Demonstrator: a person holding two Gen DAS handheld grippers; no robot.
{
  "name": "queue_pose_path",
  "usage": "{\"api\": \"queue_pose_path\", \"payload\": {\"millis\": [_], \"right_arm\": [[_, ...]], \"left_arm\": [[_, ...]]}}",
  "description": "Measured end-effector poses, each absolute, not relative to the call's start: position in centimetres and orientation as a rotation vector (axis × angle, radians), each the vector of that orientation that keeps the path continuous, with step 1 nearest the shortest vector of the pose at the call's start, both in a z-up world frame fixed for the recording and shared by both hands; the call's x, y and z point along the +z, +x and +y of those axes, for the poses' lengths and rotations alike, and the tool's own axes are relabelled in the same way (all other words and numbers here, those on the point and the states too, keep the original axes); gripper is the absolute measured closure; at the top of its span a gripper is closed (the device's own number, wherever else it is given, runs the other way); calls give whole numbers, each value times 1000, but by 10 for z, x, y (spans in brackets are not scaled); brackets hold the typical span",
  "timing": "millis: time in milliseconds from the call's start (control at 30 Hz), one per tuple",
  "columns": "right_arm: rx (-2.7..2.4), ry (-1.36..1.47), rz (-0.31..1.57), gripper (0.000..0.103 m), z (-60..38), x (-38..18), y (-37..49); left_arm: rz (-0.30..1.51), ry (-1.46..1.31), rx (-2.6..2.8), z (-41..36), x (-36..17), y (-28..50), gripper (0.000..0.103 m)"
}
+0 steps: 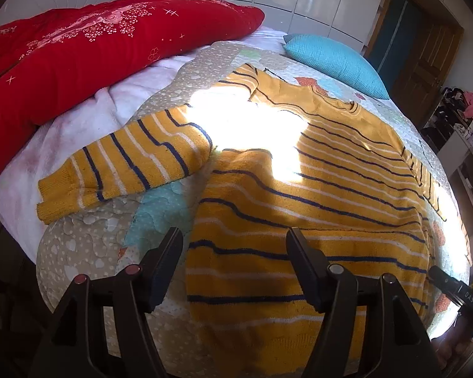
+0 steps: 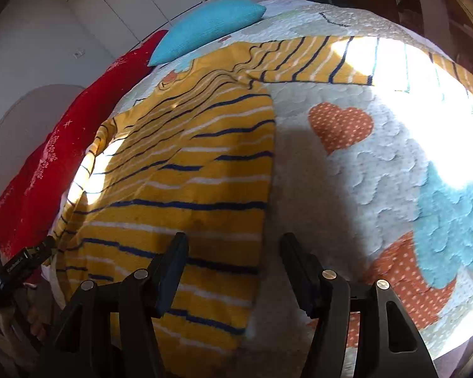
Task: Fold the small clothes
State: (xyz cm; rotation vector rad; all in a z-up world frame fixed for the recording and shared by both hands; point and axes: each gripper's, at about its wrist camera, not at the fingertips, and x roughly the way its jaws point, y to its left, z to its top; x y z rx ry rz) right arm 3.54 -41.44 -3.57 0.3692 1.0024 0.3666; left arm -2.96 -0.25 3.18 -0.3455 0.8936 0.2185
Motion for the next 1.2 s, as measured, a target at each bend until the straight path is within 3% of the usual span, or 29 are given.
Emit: {"api": "queue_pose_path", "payload": {"millis": [33, 67, 133, 467, 667, 700, 767, 833, 1100, 1133, 1167, 1200], "right_arm": [[377, 351, 1007, 52, -410, -37, 32], [372, 310, 1002, 73, -402, -37, 27], [396, 308, 999, 93, -397, -36, 29], [288, 368, 1011, 100, -463, -25, -8], [254, 366, 992, 99, -490, -18, -31], [254, 359, 981, 97, -490, -15, -31], [251, 343, 965, 81, -484, -10, -27], [269, 333, 955, 74, -474, -7, -22], [325, 293, 991, 73, -425, -12, -5], [326, 288, 996, 73, -421, -13, -5], [327, 282, 1000, 73, -419, -14, -4], [327, 275, 1003, 73, -417, -14, -4]], "left_arm": [[894, -355, 216, -3, 32, -30, 36], [897, -362, 211, -4, 32, -31, 36], [898, -364, 206, -4, 33, -33, 36], [831, -383, 301, 32, 54, -66, 35], [844, -313, 400, 61, 51, -77, 27], [852, -303, 417, 66, 48, -78, 27], [857, -307, 426, 76, 42, -76, 27], [859, -280, 422, 81, 35, -69, 24], [948, -75, 349, 86, -8, -13, 24], [946, -76, 348, 90, -10, -8, 32], [945, -100, 354, 97, -8, -4, 61], [952, -133, 380, 109, -4, 1, 80]]}}
